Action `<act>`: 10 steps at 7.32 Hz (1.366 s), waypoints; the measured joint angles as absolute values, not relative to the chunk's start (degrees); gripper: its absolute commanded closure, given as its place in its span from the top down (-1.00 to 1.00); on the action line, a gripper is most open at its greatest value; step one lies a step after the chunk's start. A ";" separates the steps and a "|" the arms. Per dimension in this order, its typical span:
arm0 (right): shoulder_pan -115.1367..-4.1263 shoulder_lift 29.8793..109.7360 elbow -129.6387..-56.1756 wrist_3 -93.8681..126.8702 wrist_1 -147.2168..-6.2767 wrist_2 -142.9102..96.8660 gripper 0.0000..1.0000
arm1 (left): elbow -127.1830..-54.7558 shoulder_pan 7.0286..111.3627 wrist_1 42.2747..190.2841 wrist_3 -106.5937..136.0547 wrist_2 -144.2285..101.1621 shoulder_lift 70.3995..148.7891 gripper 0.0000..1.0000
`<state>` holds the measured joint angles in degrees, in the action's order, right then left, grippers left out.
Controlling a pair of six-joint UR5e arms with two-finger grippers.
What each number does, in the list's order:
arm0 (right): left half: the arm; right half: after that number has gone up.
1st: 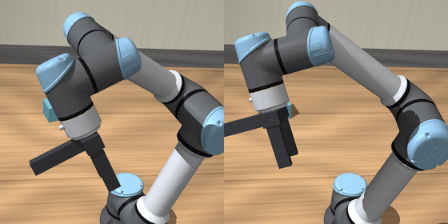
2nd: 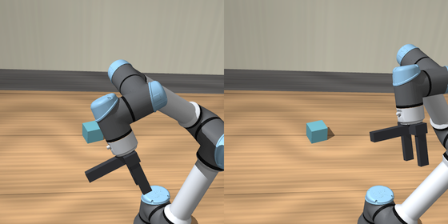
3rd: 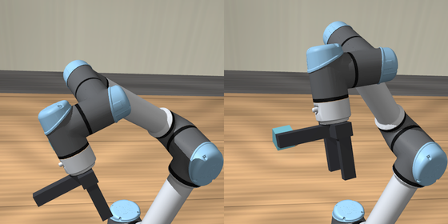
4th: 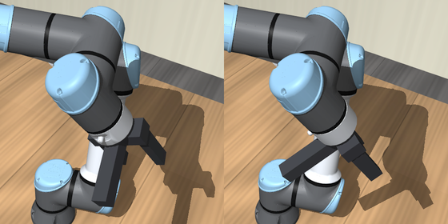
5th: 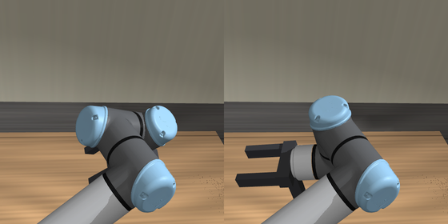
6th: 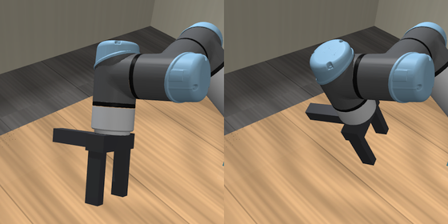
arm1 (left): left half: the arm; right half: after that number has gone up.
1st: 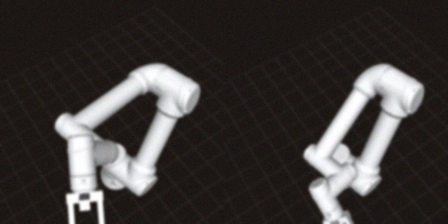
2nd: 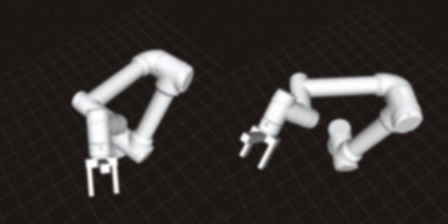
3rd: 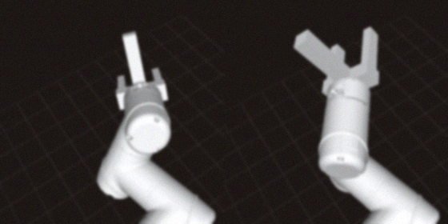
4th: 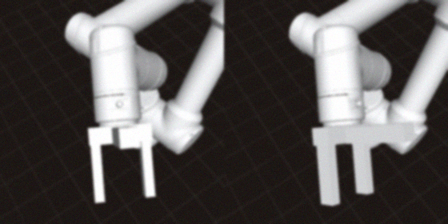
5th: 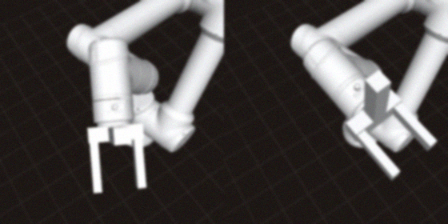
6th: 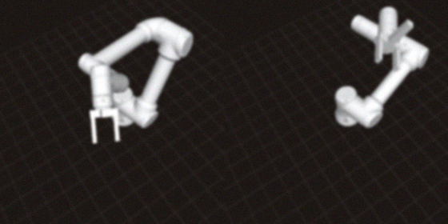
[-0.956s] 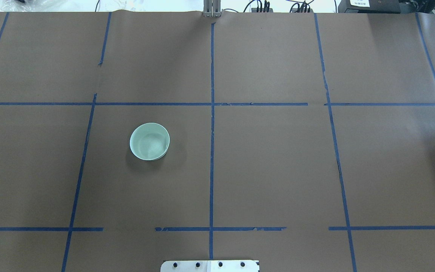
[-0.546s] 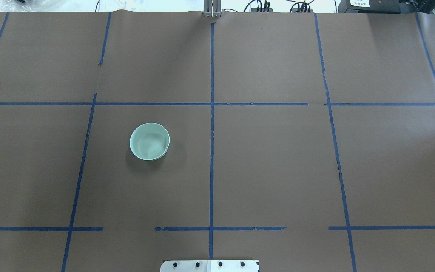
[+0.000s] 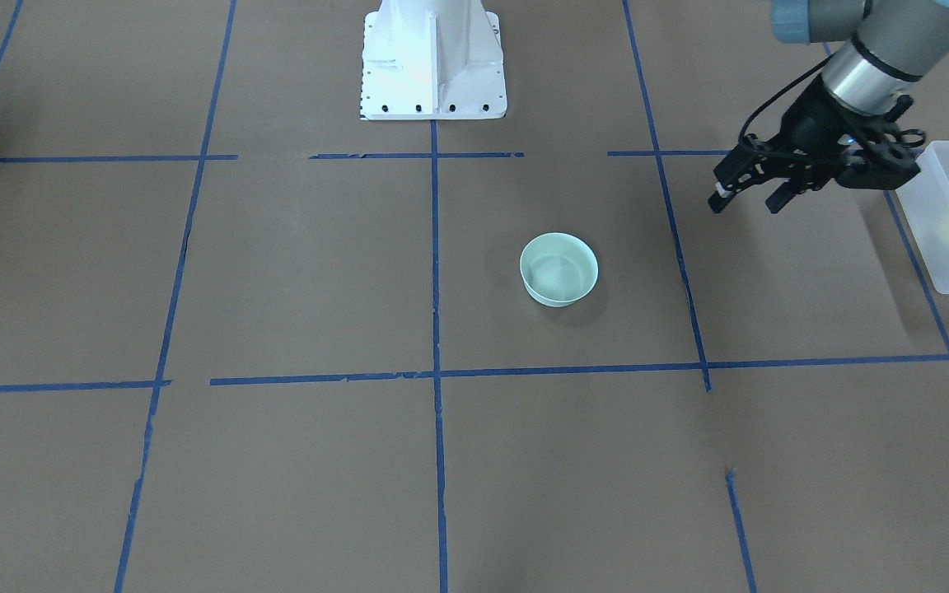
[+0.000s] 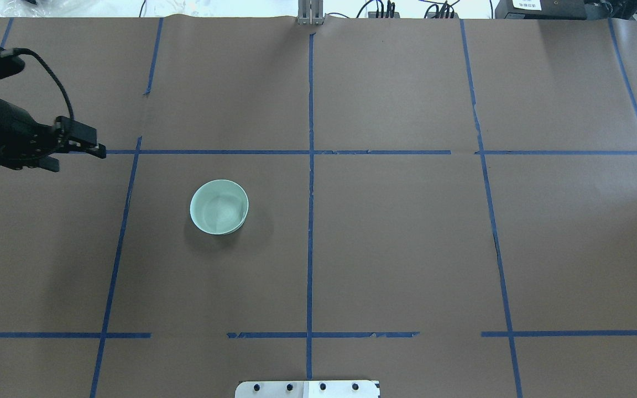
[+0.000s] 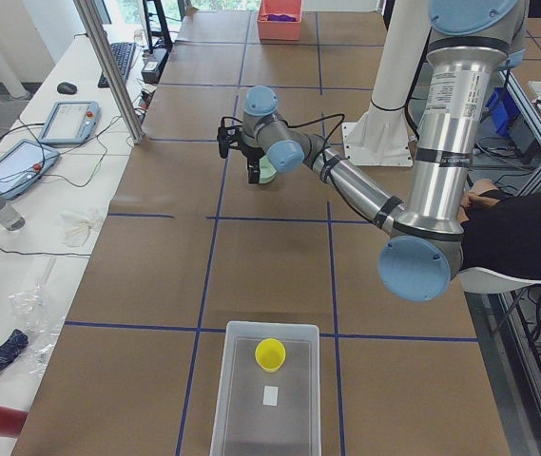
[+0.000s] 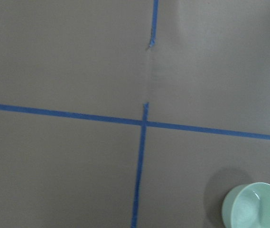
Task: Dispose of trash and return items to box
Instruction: 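Reach the left gripper toward the pale green bowl, then grasp the rim of the pale green bowl with the left gripper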
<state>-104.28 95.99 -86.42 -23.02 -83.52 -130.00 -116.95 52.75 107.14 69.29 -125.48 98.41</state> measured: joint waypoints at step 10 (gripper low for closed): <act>-92.96 96.21 -100.25 -1.46 -83.69 -136.06 1.00 | -103.80 32.22 106.88 82.96 -106.13 108.69 0.88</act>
<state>-92.96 96.21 -100.25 -1.46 -83.69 -136.06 -103.80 32.22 106.88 82.96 -106.13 108.69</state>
